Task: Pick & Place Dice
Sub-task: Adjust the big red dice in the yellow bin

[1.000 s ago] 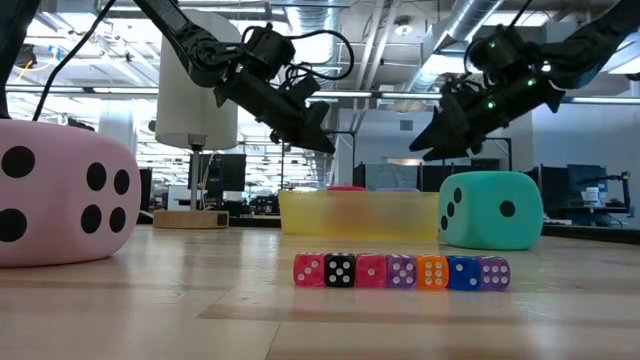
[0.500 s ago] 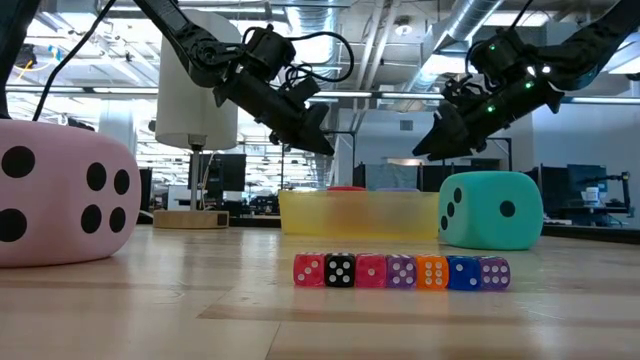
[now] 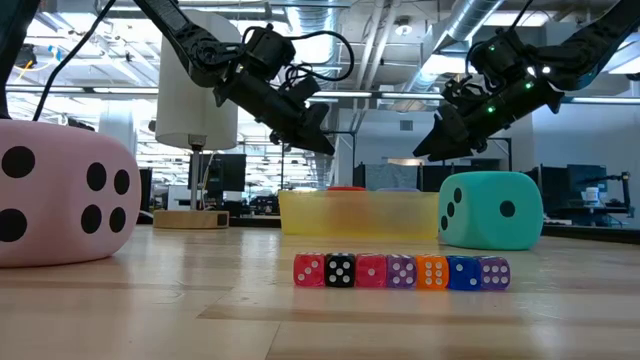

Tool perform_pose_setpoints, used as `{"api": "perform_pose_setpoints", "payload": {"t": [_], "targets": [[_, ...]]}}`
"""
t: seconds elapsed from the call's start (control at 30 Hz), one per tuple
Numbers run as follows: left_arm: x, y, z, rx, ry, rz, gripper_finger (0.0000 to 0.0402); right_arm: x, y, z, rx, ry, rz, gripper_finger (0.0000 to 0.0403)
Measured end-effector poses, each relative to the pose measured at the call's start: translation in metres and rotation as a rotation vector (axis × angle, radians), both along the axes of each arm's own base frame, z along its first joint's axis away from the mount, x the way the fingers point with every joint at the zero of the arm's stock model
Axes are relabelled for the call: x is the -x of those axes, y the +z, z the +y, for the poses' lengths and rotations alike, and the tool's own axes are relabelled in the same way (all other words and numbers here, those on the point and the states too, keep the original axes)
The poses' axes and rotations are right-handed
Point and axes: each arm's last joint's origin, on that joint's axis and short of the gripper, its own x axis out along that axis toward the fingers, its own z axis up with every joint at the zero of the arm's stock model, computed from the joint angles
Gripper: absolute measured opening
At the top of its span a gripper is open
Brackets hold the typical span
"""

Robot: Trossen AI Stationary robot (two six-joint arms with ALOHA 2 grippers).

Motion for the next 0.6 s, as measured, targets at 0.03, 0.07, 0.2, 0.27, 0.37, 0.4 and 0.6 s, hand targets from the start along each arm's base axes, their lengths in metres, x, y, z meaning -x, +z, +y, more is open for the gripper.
{"api": "perform_pose_setpoints", "payload": {"t": [0.03, 0.07, 0.2, 0.27, 0.37, 0.4, 0.6], "targets": [[-0.0001, 0.0000, -0.0001, 0.000, 0.000, 0.000, 0.0001, 0.0002, 0.0000, -0.0003, 0.000, -0.001, 0.000, 0.0368], [-0.0001, 0.0000, -0.0001, 0.000, 0.000, 0.000, 0.0001, 0.0005, 0.0000, -0.0008, 0.000, -0.004, 0.000, 0.0368], [-0.0001, 0.0002, 0.0000, -0.001, 0.000, -0.002, 0.0001, 0.0006, -0.0002, -0.0007, -0.002, -0.004, 0.002, 0.0365], [-0.0001, 0.0002, -0.0001, 0.005, 0.002, -0.005, 0.0001, 0.0007, -0.0003, -0.0007, -0.003, -0.004, 0.003, 0.0355], [-0.0001, 0.0002, -0.0001, 0.020, 0.010, -0.015, 0.0001, 0.0010, -0.0013, -0.0004, -0.010, -0.004, 0.011, 0.0320], [-0.0001, 0.0002, -0.0001, 0.024, 0.012, -0.017, 0.0001, 0.0013, -0.0019, -0.0002, -0.015, -0.005, 0.015, 0.0303], [-0.0002, 0.0002, -0.0001, 0.025, 0.012, -0.018, 0.0001, 0.0024, -0.0045, 0.0005, -0.058, -0.021, 0.022, 0.0180]]}}
